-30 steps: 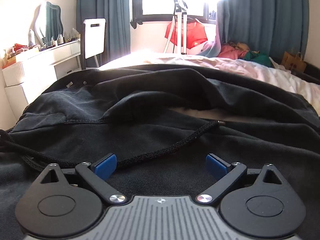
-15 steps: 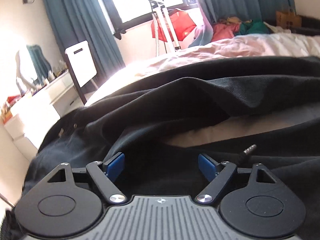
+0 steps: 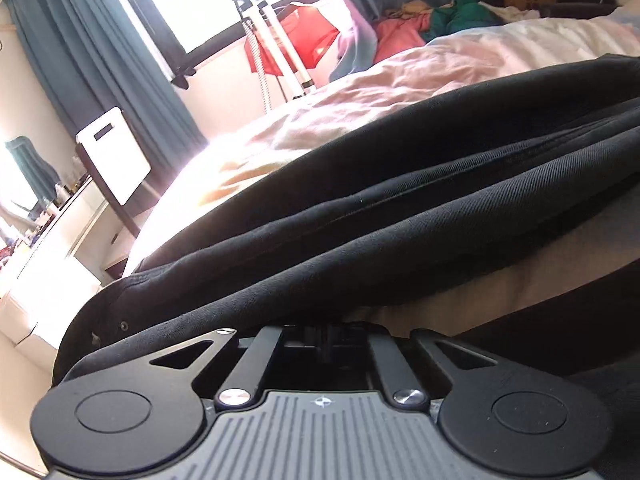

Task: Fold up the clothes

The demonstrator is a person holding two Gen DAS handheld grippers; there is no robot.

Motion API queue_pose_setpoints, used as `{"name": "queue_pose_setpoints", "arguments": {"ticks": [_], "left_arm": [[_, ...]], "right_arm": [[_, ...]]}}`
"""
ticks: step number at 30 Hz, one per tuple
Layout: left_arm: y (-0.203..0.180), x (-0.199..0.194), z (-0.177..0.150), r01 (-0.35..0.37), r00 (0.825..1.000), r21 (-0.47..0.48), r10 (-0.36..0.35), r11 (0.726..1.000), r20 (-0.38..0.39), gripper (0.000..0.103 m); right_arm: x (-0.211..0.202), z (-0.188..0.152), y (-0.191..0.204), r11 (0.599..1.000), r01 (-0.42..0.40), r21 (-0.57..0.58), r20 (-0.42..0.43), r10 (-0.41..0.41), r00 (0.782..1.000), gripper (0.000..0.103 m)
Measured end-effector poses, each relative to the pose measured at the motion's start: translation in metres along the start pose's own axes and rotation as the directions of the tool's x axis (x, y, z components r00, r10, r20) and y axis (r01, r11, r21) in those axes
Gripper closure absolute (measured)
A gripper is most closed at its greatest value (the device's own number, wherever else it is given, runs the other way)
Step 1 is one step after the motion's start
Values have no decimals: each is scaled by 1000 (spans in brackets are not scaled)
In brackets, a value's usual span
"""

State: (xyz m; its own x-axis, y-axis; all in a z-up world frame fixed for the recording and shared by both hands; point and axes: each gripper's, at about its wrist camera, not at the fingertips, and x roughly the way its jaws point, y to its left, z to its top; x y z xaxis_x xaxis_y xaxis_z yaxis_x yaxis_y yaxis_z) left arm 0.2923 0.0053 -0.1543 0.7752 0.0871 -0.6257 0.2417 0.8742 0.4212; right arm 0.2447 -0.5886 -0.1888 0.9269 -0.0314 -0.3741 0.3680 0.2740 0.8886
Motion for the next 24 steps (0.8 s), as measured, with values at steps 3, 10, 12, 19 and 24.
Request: {"name": "queue_pose_setpoints", "arguments": {"ticks": [3, 10, 12, 19, 24], "left_arm": [[1, -19, 0, 59, 998, -19, -58, 998, 37, 101], [-19, -38, -19, 148, 987, -9, -147, 989, 68, 102], [-24, -34, -25, 157, 986, -28, -155, 987, 64, 101], [-28, -52, -42, 189, 979, -121, -177, 975, 103, 71], [-27, -89, -46, 231, 967, -160, -208, 960, 149, 46]], "right_arm": [[-13, 8, -2, 1000, 18, -20, 22, -17, 1000, 94], [-59, 20, -28, 980, 122, -156, 44, -116, 992, 94], [-58, 19, -42, 980, 145, -137, 22, -143, 989, 94], [-58, 9, -43, 959, 198, -202, 5, -201, 980, 87], [-90, -1, -17, 939, 244, -241, 37, -242, 970, 54]]}}
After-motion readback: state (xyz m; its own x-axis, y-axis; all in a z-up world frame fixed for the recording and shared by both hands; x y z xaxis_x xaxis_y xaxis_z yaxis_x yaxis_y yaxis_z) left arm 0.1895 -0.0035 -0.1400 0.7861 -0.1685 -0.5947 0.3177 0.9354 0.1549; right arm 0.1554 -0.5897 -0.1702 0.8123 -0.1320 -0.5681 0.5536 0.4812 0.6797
